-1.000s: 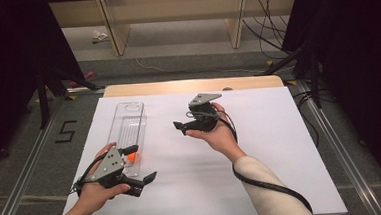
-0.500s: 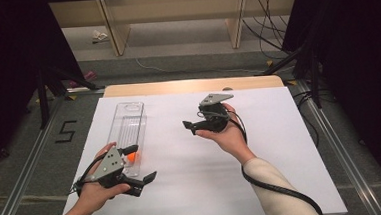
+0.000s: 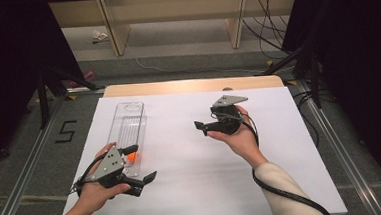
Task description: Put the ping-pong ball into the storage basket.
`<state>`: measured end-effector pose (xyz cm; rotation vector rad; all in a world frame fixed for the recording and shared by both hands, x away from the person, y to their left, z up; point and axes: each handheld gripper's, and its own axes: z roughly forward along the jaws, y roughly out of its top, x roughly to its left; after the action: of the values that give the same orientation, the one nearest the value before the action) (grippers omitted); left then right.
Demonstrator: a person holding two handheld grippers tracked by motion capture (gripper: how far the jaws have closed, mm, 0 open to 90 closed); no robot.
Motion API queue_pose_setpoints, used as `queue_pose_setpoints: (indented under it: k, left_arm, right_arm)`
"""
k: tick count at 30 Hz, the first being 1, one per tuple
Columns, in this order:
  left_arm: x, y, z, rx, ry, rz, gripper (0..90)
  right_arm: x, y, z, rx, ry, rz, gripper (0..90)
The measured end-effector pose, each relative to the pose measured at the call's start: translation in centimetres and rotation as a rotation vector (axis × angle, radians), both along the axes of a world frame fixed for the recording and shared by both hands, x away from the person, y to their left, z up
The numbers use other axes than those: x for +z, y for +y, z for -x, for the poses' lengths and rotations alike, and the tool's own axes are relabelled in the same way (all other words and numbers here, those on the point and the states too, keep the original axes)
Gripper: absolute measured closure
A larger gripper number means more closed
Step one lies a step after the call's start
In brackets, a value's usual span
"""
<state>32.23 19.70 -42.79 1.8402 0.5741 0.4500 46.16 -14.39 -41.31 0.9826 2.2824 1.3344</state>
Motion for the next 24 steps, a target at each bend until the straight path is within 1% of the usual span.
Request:
queue_pose_setpoints:
  k: [13,17,24]
  left_arm:
    - [0.0,0.0,0.0,0.002,0.000,0.000,0.0]
    - [0.0,0.1,0.0,0.003,-0.001,-0.002,0.0]
    - [0.0,0.1,0.0,0.004,0.001,0.000,0.0]
  right_arm:
    - [-0.1,-3.0,1.2,-0.047,0.003,-0.017,16.4]
    - [0.0,-4.1,1.7,-0.068,0.001,-0.028,16.3]
    - [0.3,-5.7,2.6,-0.091,-0.007,-0.029,16.3]
